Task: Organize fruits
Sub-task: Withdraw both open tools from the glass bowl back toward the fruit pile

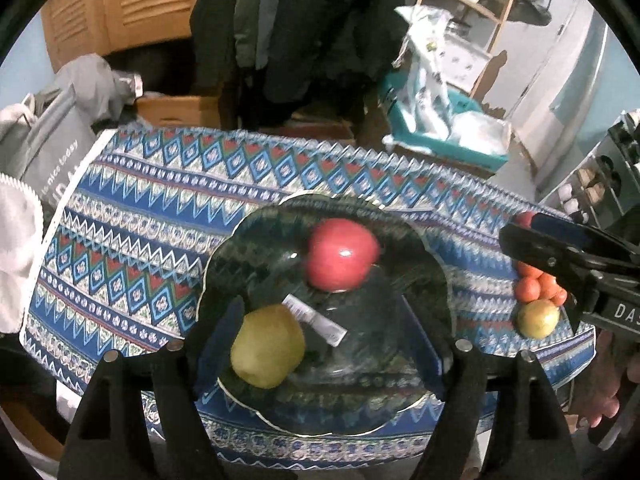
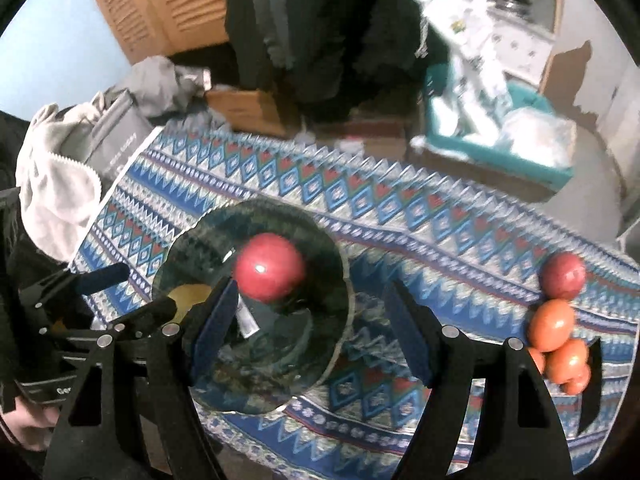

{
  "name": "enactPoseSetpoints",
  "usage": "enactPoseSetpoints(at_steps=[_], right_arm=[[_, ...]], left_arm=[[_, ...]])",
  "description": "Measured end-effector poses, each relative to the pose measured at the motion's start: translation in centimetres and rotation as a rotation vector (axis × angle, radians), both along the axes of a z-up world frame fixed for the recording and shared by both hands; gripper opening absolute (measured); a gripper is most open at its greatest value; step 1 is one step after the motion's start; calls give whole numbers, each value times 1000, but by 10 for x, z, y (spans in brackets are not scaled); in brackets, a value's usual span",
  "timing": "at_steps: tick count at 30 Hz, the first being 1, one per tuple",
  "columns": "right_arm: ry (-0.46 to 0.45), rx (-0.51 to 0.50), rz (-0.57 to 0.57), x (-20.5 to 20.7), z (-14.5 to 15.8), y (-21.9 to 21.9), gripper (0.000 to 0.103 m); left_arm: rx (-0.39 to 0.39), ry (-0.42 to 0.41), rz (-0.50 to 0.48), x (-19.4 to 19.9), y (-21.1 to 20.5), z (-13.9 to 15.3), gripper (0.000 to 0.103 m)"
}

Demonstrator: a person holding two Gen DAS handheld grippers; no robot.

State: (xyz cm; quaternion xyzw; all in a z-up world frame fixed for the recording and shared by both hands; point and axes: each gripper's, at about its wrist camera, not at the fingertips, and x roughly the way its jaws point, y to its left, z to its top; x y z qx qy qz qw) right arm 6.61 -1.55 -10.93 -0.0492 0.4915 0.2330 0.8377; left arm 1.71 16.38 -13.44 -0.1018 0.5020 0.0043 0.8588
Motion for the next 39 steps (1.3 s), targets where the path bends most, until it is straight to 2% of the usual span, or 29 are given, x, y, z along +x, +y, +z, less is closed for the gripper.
enactPoseSetpoints(at_steps=[8, 10, 13, 21, 29, 39], right_arm=[[-75, 42, -86, -7, 40, -47, 76], [-93, 50, -107, -9, 49, -59, 78], [-125, 57, -139, -13, 60, -77, 83], [-205, 46, -214, -24, 82, -125, 83], [-244, 7, -276, -36, 87, -173, 83], [-250, -24, -346, -51, 79, -227, 83]], left_arm=[[-7, -75, -41, -2, -27, 30, 81], [-3, -91, -53, -1, -35, 36, 89], [15, -114, -68, -2, -48, 46, 89], [14, -150, -125, 0, -83, 65, 89], [9, -179, -201, 2, -127, 82, 89], [5, -172, -283, 5, -174, 86, 89]])
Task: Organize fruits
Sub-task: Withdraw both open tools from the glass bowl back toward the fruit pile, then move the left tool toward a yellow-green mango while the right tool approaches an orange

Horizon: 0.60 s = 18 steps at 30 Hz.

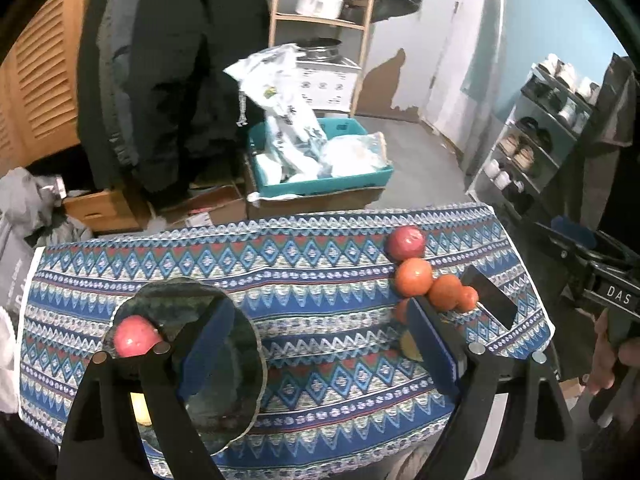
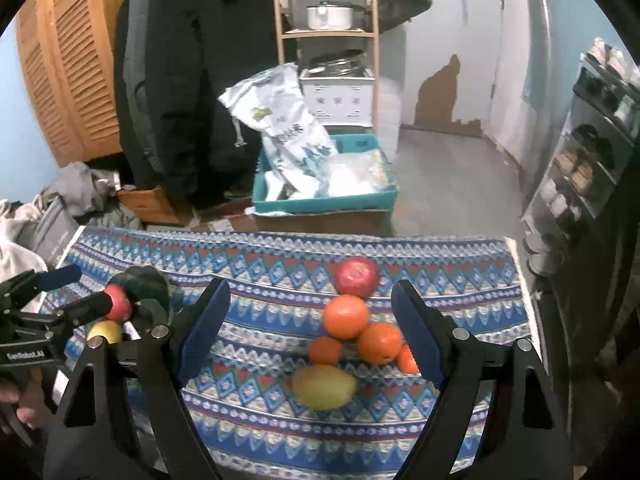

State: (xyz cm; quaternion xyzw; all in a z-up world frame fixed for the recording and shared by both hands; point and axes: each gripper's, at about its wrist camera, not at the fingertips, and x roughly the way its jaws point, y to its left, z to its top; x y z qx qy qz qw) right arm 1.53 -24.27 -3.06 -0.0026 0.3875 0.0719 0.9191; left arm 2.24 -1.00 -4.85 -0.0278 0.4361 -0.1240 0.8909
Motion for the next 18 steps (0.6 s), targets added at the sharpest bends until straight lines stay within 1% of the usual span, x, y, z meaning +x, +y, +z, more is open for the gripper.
enactPoseSetpoints(at_steps=[8, 12, 15, 18], right_arm=[[-8, 0, -52, -9, -1, -33, 83], [-5, 3, -75, -12, -2, -49, 83], [2, 1, -88, -13, -5, -59, 83], [20, -1, -100, -11, -10, -67, 83]], left_arm=[[9, -5, -53, 0, -35, 4, 89], [12, 11, -76, 3, -51, 0, 89], [8, 30, -93, 6, -62, -7, 89], [-2, 71, -110, 12, -74, -20, 89]])
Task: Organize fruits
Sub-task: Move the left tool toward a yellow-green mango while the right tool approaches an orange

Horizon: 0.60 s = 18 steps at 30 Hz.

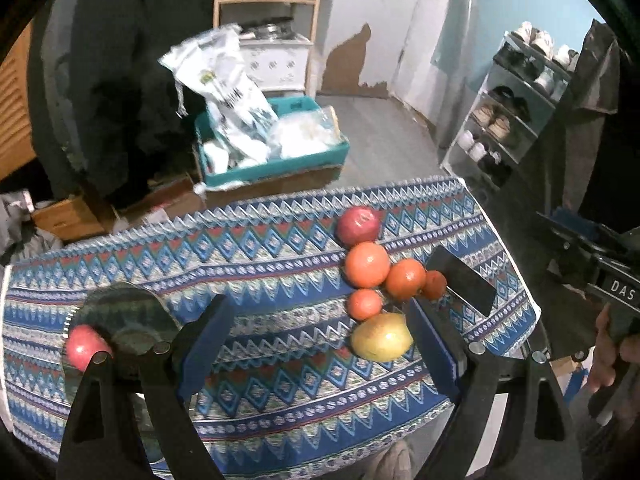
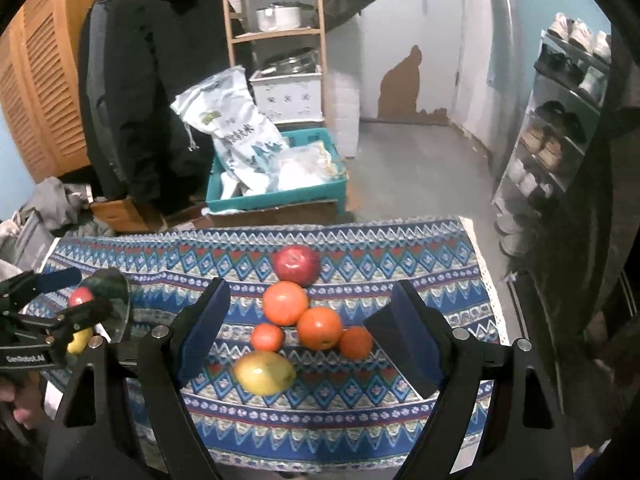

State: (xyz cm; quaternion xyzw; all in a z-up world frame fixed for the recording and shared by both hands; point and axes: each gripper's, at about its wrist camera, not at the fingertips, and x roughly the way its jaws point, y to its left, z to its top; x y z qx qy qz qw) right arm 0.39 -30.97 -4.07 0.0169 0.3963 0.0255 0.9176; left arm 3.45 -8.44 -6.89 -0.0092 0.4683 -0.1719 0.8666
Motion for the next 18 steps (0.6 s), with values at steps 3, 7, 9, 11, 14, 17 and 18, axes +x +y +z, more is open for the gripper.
enactPoseSetpoints(at_steps=[3, 7, 9, 11, 14, 17, 18], right_arm=[[27, 2, -14, 4, -9, -10, 83], [73, 8, -35, 6, -25, -22, 83], [97, 3, -49, 8, -34, -29, 83], [117, 4, -59, 9, -42, -34, 83], [153, 5, -73, 11, -53, -41, 83], [188, 2, -87, 12, -66, -49, 83], [197, 3, -91, 13, -69, -51, 83]], left_arm=[[-6, 38, -10, 5, -11, -14, 89], [-11, 83, -35, 9, -28, -34, 89], [-20, 116, -43, 11, -35, -46, 89], [-34, 158, -52, 13, -43, -61, 89], [-27, 177, -60, 14, -55, -78, 89], [5, 184, -105, 13, -71, -93, 89], [21, 186, -124, 12, -76, -99, 89]])
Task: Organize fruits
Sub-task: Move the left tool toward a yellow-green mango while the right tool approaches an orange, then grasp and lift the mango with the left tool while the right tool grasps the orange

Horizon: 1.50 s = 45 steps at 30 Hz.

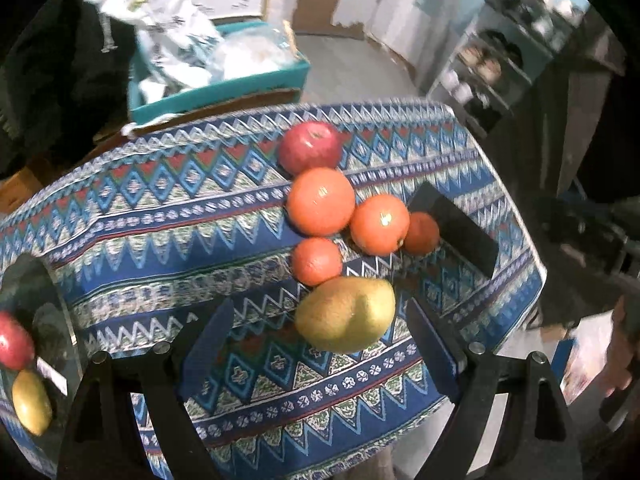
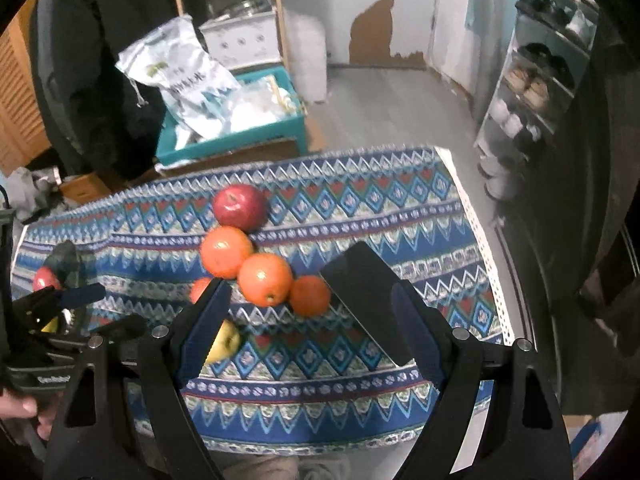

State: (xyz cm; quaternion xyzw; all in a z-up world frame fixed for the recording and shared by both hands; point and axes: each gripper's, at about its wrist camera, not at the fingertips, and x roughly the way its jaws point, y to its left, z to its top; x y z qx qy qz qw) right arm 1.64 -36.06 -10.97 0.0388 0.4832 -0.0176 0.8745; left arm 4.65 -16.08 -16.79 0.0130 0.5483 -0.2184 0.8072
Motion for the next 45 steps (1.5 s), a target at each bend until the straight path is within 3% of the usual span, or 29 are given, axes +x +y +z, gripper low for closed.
enactPoseSetpoints(at_steps=[14, 24, 33, 37, 45], right_arm=[[145, 32, -50, 5, -52, -22, 83], [191, 44, -43, 10, -69, -21, 83], [245, 38, -25, 16, -91, -18, 83], [261, 22, 2, 21, -101, -15, 83], [287, -27, 71, 40, -128, -5, 83]], left_arm=[[102, 12, -145, -5, -42, -45, 89], [129, 50, -143, 0, -57, -73, 89], [124, 66, -136, 6, -64, -88, 89], [81, 98, -134, 10, -63, -91, 84], [77, 79, -137, 9, -56, -89, 84]])
